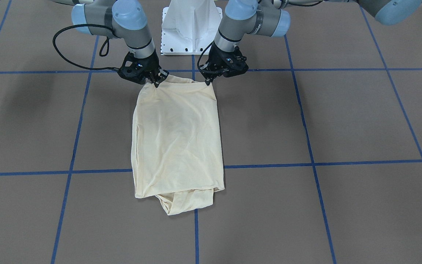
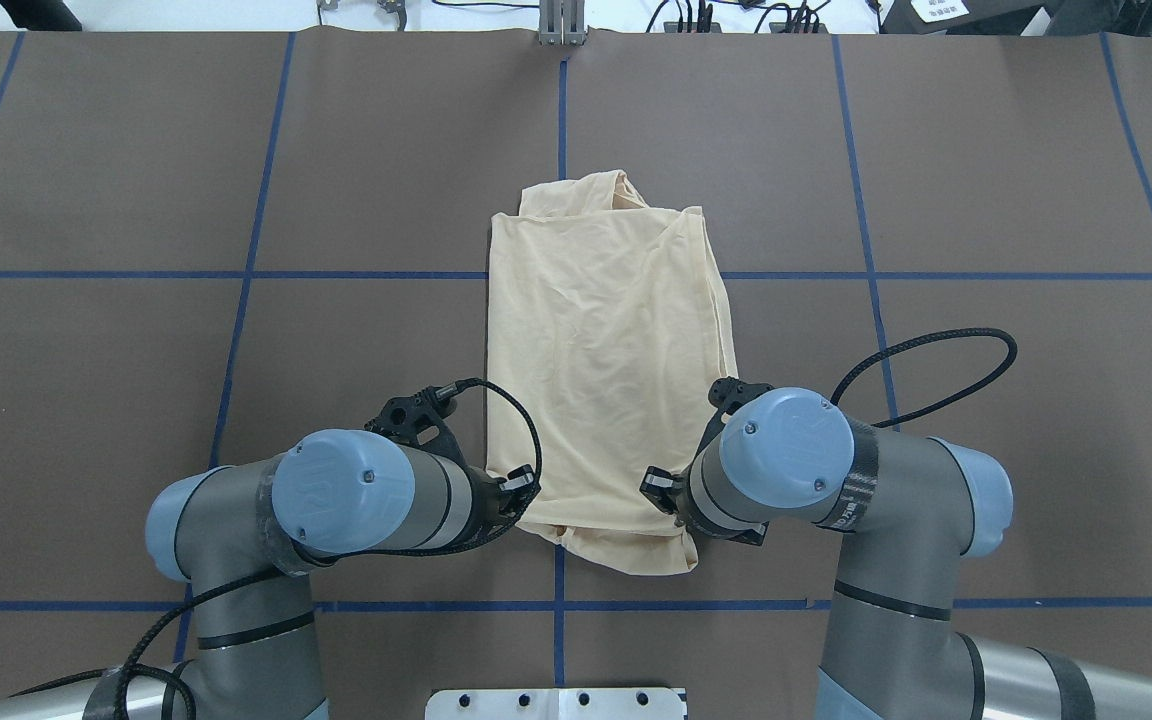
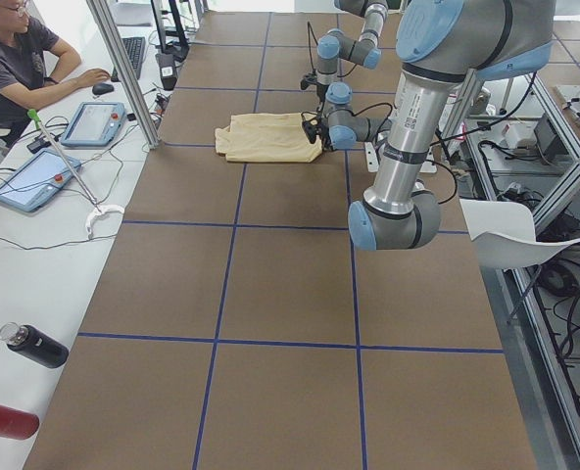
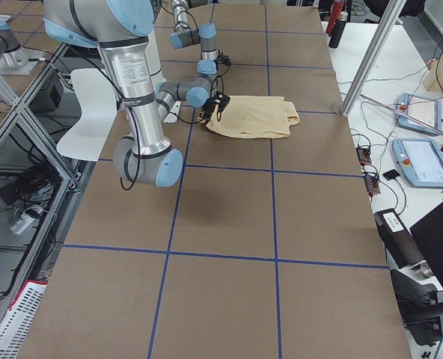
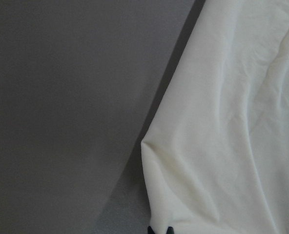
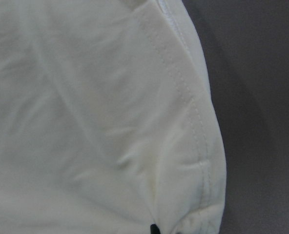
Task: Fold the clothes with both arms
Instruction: 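Lift the near edge with both grippers and fold it away from the robot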
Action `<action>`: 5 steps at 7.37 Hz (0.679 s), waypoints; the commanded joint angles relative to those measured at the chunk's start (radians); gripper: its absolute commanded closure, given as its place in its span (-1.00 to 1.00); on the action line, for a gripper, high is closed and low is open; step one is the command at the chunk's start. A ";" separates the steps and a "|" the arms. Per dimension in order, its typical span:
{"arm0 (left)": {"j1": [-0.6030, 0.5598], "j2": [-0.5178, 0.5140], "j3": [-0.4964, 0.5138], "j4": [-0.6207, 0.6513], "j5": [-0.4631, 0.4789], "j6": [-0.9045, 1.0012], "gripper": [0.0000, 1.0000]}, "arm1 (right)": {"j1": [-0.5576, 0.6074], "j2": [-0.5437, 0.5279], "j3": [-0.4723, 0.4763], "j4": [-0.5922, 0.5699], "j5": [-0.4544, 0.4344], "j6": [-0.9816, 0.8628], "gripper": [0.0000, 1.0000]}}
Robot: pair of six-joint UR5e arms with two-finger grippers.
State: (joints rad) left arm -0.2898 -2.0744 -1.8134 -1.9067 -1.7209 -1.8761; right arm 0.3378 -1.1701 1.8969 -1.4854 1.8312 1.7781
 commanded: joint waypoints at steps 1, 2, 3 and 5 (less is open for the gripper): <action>0.003 0.008 -0.062 0.002 -0.002 0.000 1.00 | 0.003 0.000 0.013 -0.015 0.006 0.000 1.00; 0.012 0.008 -0.082 0.002 -0.002 0.000 1.00 | 0.004 -0.011 0.016 -0.015 0.035 0.000 1.00; 0.030 0.008 -0.092 0.002 -0.003 0.000 1.00 | 0.001 -0.013 0.018 -0.013 0.039 -0.002 1.00; 0.082 0.010 -0.093 0.002 -0.002 -0.006 1.00 | -0.045 -0.037 0.054 -0.013 0.052 -0.011 1.00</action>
State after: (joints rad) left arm -0.2392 -2.0659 -1.9035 -1.9052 -1.7237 -1.8788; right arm 0.3195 -1.1871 1.9229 -1.4989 1.8723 1.7719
